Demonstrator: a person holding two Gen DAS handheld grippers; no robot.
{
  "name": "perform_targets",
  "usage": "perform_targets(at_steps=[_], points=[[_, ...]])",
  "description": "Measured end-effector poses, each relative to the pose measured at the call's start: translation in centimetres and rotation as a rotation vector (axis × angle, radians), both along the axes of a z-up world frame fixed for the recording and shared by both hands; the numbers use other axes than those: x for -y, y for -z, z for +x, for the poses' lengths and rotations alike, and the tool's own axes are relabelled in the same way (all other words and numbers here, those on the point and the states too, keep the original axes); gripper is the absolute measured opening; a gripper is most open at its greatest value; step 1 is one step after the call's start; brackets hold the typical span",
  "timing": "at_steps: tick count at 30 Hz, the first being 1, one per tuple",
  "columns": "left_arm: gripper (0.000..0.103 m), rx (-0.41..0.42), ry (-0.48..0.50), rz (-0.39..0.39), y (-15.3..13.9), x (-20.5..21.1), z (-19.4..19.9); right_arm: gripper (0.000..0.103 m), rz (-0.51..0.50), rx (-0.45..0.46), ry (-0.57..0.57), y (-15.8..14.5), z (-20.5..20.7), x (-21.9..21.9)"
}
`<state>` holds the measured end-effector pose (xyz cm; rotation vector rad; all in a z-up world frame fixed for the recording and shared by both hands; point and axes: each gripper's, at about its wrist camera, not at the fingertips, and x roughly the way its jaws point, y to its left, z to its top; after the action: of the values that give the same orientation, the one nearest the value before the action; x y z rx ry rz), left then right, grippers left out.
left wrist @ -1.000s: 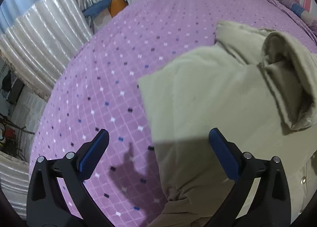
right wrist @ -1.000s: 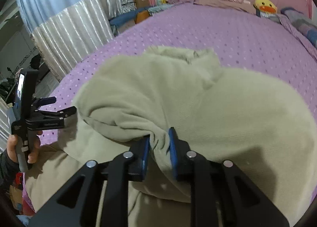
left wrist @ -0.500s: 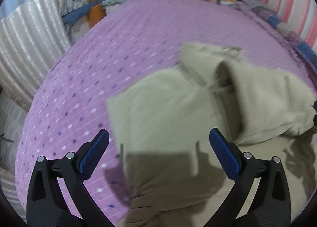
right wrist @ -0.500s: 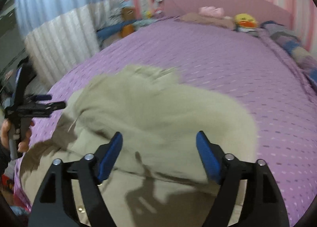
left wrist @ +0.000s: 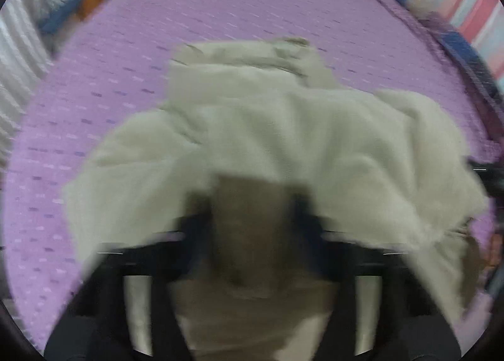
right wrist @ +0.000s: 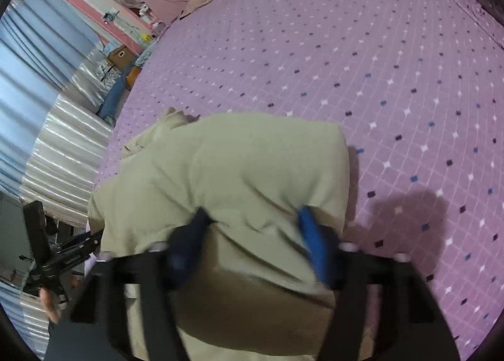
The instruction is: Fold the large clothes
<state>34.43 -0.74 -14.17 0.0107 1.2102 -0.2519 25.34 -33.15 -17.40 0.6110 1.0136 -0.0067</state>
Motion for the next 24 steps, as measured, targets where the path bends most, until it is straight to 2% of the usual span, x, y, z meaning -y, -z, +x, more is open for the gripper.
perform_targets(at_steps=[1, 2, 4, 5, 8, 12, 15, 18, 20, 21, 24], points=[[0.018, 0.008, -0.007, 0.028, -0.4, 0.6, 0.1, 0.039, -0.023, 0.004, -0.004, 0.0, 0.0, -0.2], [0.01, 0.025, -0.003, 0.054, -0.9, 1.1, -0.4, 0.032, -0.036, 0.008, -0.003, 0.0, 0.0, -0.4], [0.007, 0.052, -0.003, 0.065, -2.0, 1.3, -0.8, 0.024, -0.052, 0.035, 0.014, -0.7, -0.2, -0.5], [0.007, 0.071, -0.012, 0.04, -3.3, 0.8, -1.1, 0.021, -0.059, 0.057, 0.025, -1.4, -0.5, -0.5], [0.006, 0.103, -0.036, -0.04, -5.6, -1.7, -2.9, 0.018, -0.085, 0.122, 0.013, -3.4, -0.8, -2.0], [0.006, 0.145, -0.102, -0.022, -6.4, -6.0, -6.2, 0.018, -0.173, 0.181, -0.106, -5.6, 0.0, -7.0], [0.006, 0.167, -0.2, -0.012, -5.8, -11.1, -8.5, 0.014, -0.276, 0.192, -0.235, -5.6, 1.2, -12.4], [0.008, 0.12, -0.248, -0.03, -2.9, -14.1, -9.7, 0.015, -0.404, 0.156, -0.36, -4.4, 2.0, -17.1], [0.009, 0.069, -0.246, -0.054, -0.3, -14.9, -9.7, 0.026, -0.512, 0.127, -0.404, -2.7, 2.3, -18.7], [0.009, 0.057, -0.24, -0.066, 0.7, -14.9, -9.7, 0.026, -0.54, 0.115, -0.415, -2.0, 2.3, -18.9], [0.009, 0.07, -0.231, -0.011, 1.6, -13.2, -8.8, 0.028, -0.498, 0.106, -0.412, -2.5, 2.0, -17.8]])
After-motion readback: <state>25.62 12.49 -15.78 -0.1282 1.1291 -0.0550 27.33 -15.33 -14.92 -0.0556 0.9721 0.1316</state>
